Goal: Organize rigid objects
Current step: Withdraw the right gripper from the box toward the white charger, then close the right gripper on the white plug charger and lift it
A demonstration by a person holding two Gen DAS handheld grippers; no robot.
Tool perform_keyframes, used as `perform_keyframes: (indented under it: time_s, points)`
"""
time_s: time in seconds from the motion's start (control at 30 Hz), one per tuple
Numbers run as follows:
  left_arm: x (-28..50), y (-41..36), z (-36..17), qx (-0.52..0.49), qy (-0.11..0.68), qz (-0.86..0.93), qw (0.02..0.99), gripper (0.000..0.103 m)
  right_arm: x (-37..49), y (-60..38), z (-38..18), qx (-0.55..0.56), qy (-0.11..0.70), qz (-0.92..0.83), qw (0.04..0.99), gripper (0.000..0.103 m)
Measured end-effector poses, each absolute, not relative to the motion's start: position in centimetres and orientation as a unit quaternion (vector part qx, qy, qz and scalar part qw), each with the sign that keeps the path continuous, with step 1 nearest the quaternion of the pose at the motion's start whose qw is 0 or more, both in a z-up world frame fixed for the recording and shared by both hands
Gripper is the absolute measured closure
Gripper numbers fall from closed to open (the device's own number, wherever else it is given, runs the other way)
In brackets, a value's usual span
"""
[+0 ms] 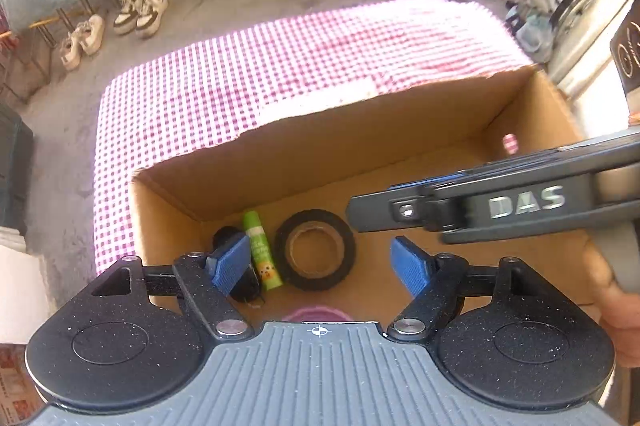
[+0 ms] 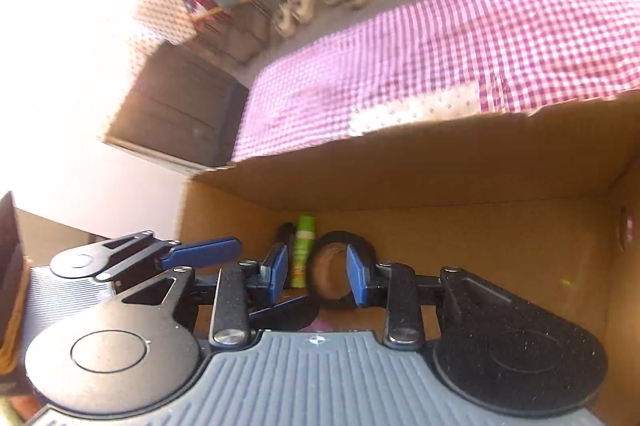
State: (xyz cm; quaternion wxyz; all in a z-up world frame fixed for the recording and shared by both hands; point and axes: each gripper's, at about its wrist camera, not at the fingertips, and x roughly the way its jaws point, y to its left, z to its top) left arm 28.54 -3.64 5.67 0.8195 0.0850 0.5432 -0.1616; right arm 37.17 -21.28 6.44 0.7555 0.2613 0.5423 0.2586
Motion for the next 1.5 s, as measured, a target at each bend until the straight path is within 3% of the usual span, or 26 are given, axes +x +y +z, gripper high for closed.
perform_keyframes:
  time_s: [0.07,0.2,0.5,0.7,1.0,1.5]
  points:
    - [27.0,-3.4,7.5,0.079,0.527,-0.17,0.829,0.025,35.1,-22.7,9.0,0.274,0.516,0.275,0.763,0.067]
    - [23.7,-3.0,11.1,0.068,0.483,-0.19,0.852,0.023,30.2,-25.2,13.5,0.292,0.459,0.312,0.778,0.056]
    - [16.2,-2.0,14.1,0.031,0.402,-0.228,0.886,0.02,19.1,-30.5,17.8,0.337,0.351,0.335,0.807,0.051]
    - [10.8,-2.9,11.0,0.021,0.387,-0.253,0.886,0.02,12.1,-30.6,13.7,0.316,0.345,0.253,0.847,0.048]
    - [6.8,-6.8,4.4,0.046,0.396,-0.264,0.878,0.02,8.4,-31.2,5.4,0.391,0.398,0.178,0.81,0.048]
    - [4.5,-11.2,-0.6,0.12,0.343,-0.246,0.898,0.021,9.3,-31.2,3.1,0.383,0.424,0.159,0.805,0.048]
